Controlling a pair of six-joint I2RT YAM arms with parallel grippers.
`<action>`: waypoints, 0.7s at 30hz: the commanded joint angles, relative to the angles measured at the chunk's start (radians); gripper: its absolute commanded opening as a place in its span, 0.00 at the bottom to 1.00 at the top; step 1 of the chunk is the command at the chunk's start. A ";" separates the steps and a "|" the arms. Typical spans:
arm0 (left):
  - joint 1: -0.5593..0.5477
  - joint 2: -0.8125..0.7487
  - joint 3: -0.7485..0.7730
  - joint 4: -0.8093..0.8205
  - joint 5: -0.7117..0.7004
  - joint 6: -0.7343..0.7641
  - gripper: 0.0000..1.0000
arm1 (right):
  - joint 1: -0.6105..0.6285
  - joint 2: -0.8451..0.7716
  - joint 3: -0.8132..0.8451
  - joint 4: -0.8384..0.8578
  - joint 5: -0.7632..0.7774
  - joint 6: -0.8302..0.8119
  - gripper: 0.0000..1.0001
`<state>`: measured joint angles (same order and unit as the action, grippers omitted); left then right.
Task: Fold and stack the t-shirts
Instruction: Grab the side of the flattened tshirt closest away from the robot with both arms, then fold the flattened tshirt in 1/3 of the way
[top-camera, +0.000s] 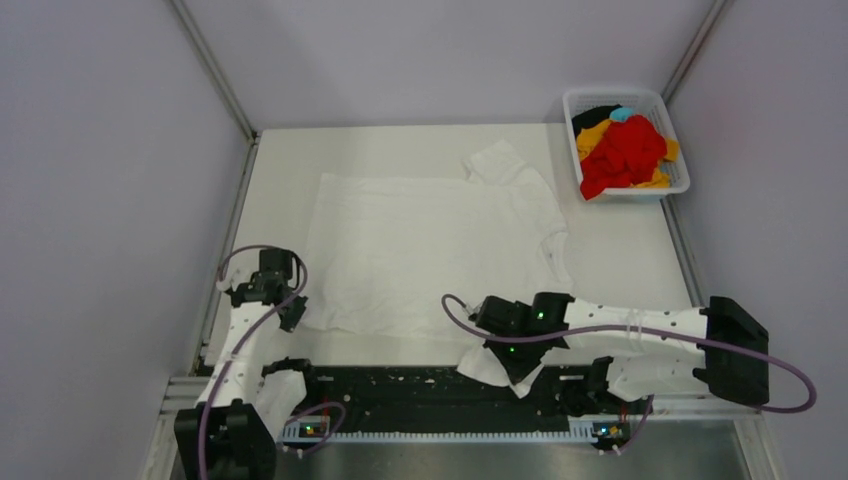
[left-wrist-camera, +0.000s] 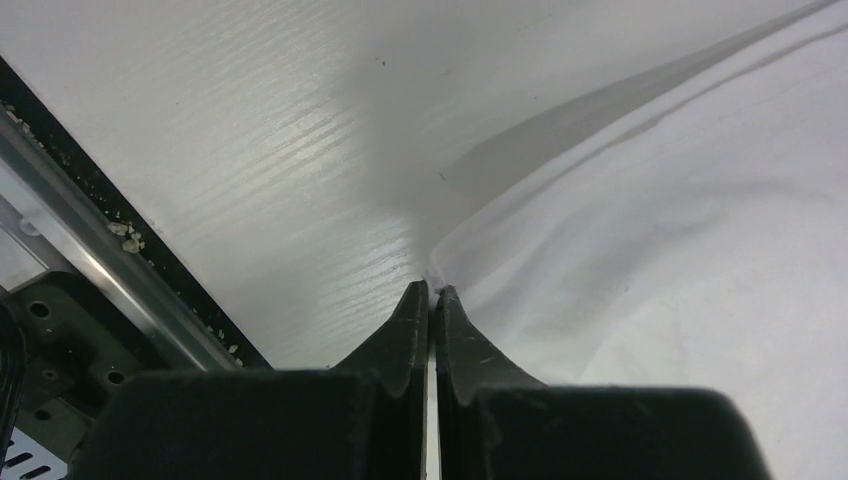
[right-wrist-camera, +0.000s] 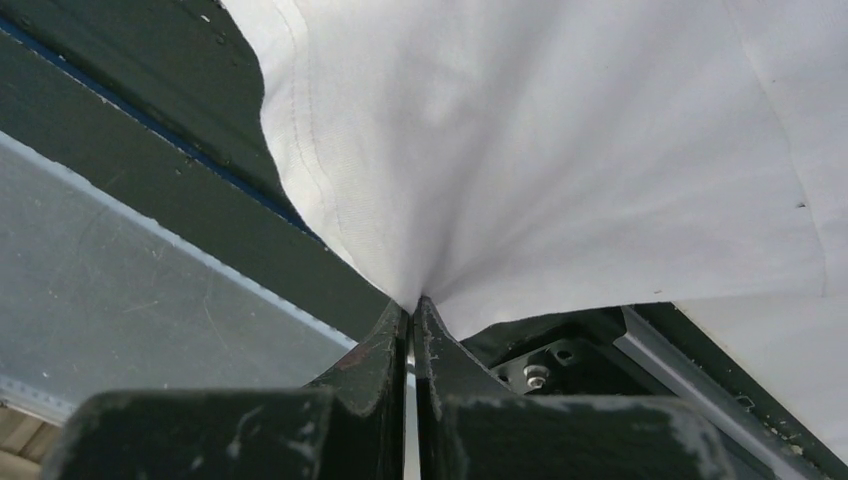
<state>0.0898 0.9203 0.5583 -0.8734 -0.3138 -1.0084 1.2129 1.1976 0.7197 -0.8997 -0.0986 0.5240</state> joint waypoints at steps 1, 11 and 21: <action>-0.002 -0.059 0.013 -0.033 -0.028 -0.039 0.00 | -0.050 -0.010 0.040 -0.032 0.000 -0.027 0.00; -0.003 0.033 0.131 0.168 0.129 0.056 0.00 | -0.345 -0.028 0.208 -0.086 0.115 -0.172 0.00; -0.002 0.222 0.234 0.324 0.166 0.054 0.00 | -0.542 0.060 0.362 0.022 0.218 -0.210 0.00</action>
<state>0.0898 1.1011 0.7372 -0.6556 -0.1707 -0.9657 0.7071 1.2236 0.9985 -0.9463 0.0422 0.3393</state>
